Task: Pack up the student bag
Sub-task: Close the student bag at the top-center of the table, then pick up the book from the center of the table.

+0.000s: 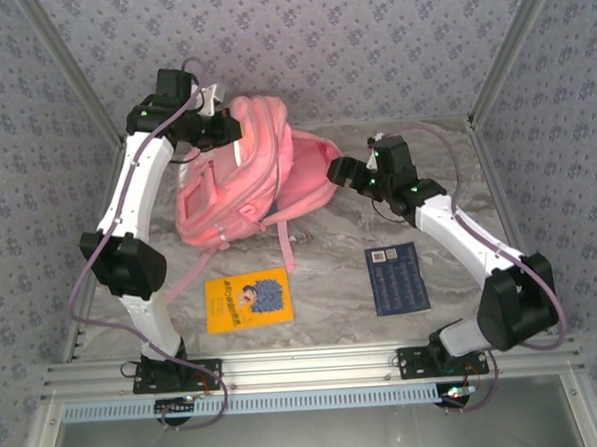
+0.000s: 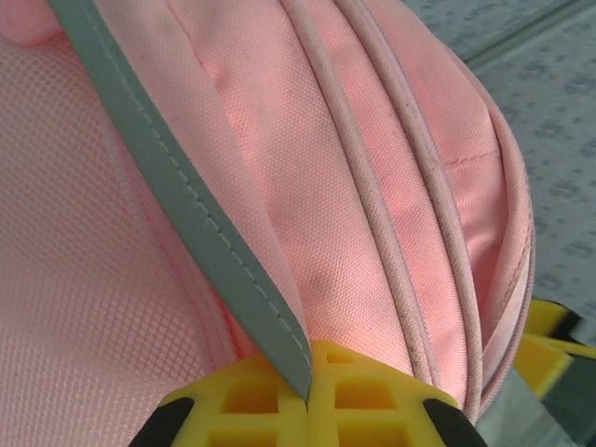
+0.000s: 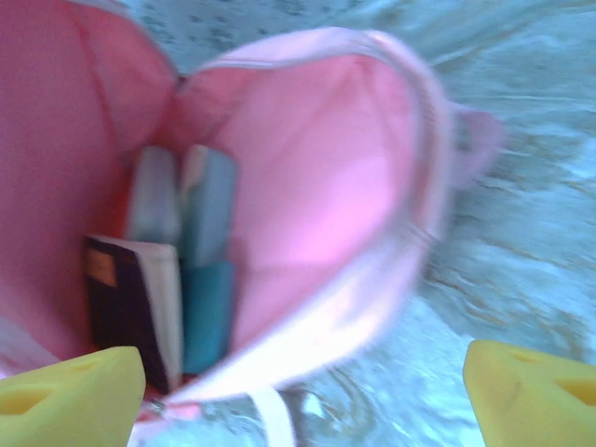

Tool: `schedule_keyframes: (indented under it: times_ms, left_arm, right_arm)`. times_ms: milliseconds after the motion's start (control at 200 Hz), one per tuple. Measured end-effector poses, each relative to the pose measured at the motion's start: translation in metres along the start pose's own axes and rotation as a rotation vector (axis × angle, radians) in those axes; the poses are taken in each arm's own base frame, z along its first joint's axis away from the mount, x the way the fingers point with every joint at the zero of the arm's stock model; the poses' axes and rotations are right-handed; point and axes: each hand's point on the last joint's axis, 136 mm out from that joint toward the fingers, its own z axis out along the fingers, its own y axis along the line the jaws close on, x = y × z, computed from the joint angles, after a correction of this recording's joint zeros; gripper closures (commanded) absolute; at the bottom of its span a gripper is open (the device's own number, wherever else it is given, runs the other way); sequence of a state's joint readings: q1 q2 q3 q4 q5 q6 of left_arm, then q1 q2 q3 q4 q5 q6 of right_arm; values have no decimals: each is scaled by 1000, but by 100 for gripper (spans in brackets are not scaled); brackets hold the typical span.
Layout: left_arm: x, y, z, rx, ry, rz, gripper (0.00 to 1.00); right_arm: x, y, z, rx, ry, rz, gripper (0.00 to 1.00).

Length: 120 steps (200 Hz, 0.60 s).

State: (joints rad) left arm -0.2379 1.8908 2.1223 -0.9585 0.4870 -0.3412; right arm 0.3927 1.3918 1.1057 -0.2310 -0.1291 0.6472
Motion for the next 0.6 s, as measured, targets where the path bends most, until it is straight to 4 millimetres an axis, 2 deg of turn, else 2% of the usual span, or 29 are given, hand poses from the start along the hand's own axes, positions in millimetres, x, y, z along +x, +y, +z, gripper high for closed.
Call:
schedule_keyframes:
  times_ms: [100,195,315,400,535,600]
  left_arm:
    - [7,-6,16,-44,19,50,87]
    - [24,-19,46,-43,71,93,76]
    - [57,-28,82,-14,140,114,68]
    - [85,-20,101,-17,180,88,64]
    - [124,-5,108,-46,216,49,62]
    - [137,-10,104,-43,211,50,61]
  right_arm:
    - [19,-25,-19,89,5,-17,10]
    - [43,-61,-34,185,41,11,10]
    - [76,-116,-42,324,111,104,7]
    - [104,-156,-50,447,161,183,5]
    - [143,-206,-68,620,218,301,3]
    - [154,-223,-77,688,223,345,2]
